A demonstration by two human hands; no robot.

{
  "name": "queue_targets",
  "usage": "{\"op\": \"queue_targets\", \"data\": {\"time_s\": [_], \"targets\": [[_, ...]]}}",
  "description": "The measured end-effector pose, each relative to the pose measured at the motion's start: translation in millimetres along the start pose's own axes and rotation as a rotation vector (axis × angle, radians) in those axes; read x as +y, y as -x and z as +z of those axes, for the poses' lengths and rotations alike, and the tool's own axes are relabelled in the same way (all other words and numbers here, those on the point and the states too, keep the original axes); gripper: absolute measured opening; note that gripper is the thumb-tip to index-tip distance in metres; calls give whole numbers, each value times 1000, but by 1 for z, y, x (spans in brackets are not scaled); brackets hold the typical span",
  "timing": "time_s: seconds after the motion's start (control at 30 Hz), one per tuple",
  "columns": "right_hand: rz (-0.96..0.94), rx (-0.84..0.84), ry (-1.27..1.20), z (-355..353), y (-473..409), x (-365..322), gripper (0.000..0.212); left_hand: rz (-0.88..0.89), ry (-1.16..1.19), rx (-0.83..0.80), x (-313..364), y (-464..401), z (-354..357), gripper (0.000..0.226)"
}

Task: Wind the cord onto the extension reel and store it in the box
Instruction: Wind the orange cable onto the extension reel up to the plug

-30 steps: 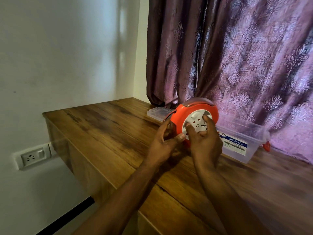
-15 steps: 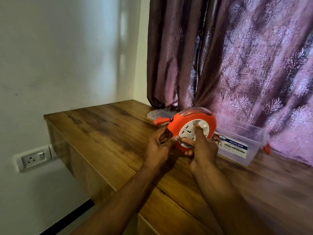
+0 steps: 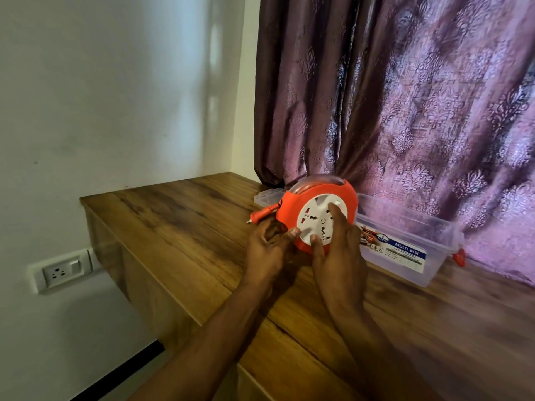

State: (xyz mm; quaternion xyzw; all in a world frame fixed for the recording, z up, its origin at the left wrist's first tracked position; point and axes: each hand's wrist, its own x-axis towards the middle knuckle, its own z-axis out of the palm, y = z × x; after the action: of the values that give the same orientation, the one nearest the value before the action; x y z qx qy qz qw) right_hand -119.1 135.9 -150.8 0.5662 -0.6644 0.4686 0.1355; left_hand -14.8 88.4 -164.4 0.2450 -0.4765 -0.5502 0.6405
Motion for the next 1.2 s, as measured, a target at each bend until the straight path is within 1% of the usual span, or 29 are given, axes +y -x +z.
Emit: {"op": "queue_targets", "data": {"time_s": [0.13, 0.23, 0.33, 0.43, 0.47, 0.67, 0.77, 0.87, 0.97, 1.1, 1.2], "targets": [[-61, -47, 29, -2, -1, 0, 60, -2, 16, -71, -4, 2, 1, 19], [-5, -37, -4, -4, -5, 4, 59, -8, -20, -75, -3, 2, 4, 17], [10, -25, 12, -4, -5, 5, 58, -98, 73, -140, 4, 5, 4, 28], [-20, -42, 61, -3, -1, 3, 58, -225, 76, -110, 7, 2, -1, 52], [-28, -49, 77, -2, 0, 2, 58, -245, 77, -97, 7, 1, -2, 53], [-23, -62, 97, -3, 2, 0, 57, -330, 143, -85, 9, -2, -5, 37], [0, -67, 89, -4, 0, 0, 58, -369, 182, -114, 11, -1, -4, 36], [18, -61, 71, -5, -2, -2, 59, -311, 128, -148, 8, 1, -2, 34], [33, -58, 68, -5, -1, -1, 60, -260, 121, -144, 8, 4, -2, 31], [184, 0, -72, -4, -3, -2, 59, -267, 171, -135, 7, 6, 1, 20], [269, 26, -213, -1, -6, -3, 59, -280, 194, -143, 8, 8, 3, 25]]}}
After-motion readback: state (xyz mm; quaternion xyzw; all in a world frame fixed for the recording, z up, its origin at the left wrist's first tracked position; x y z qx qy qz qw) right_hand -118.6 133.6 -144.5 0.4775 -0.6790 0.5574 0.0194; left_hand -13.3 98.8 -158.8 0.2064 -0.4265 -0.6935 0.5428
